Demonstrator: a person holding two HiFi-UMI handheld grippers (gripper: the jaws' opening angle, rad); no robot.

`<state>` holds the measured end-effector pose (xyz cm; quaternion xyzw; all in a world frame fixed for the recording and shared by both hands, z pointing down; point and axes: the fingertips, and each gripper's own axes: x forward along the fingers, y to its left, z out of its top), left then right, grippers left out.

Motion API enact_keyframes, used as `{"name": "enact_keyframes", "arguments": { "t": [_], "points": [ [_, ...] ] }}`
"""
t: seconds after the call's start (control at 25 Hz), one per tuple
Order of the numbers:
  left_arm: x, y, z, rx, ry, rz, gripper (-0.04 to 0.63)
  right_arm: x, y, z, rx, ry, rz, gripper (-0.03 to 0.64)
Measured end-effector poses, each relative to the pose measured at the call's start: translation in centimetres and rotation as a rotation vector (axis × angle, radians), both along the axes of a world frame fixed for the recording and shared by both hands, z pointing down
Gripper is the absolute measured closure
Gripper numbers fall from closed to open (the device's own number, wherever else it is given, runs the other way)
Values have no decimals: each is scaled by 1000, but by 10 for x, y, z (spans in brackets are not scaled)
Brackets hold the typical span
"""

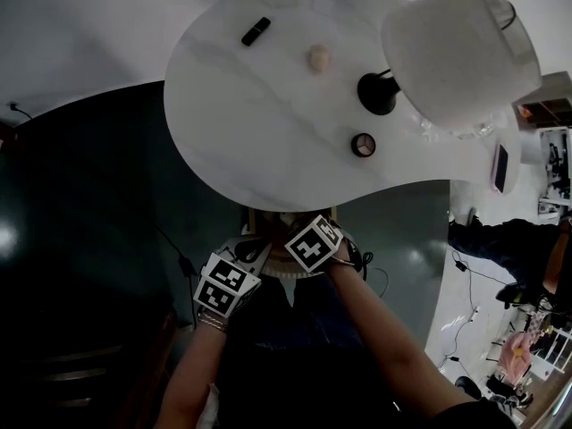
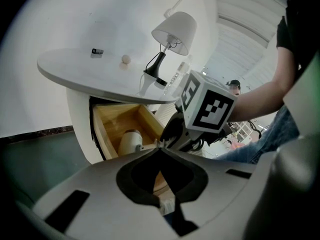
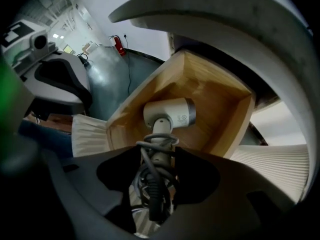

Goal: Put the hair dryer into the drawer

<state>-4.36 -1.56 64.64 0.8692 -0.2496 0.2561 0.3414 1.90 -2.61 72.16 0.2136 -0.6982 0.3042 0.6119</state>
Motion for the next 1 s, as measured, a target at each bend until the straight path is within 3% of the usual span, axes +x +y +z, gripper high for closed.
{"name": "enact_keyframes", "arguments": {
  "t": [0.32,0.52,1.0],
  "points": [
    [1,-5,0,1,-7,-7,583,-2,-21,5,84,-17,87,390],
    [3,-5,2,-3,-10,-11,583,-1,-31,13,206,0,93,391],
    [-5,8,-3,2,-19,-2,583,0,-13,0,199,-23,21,350]
  ]
}}
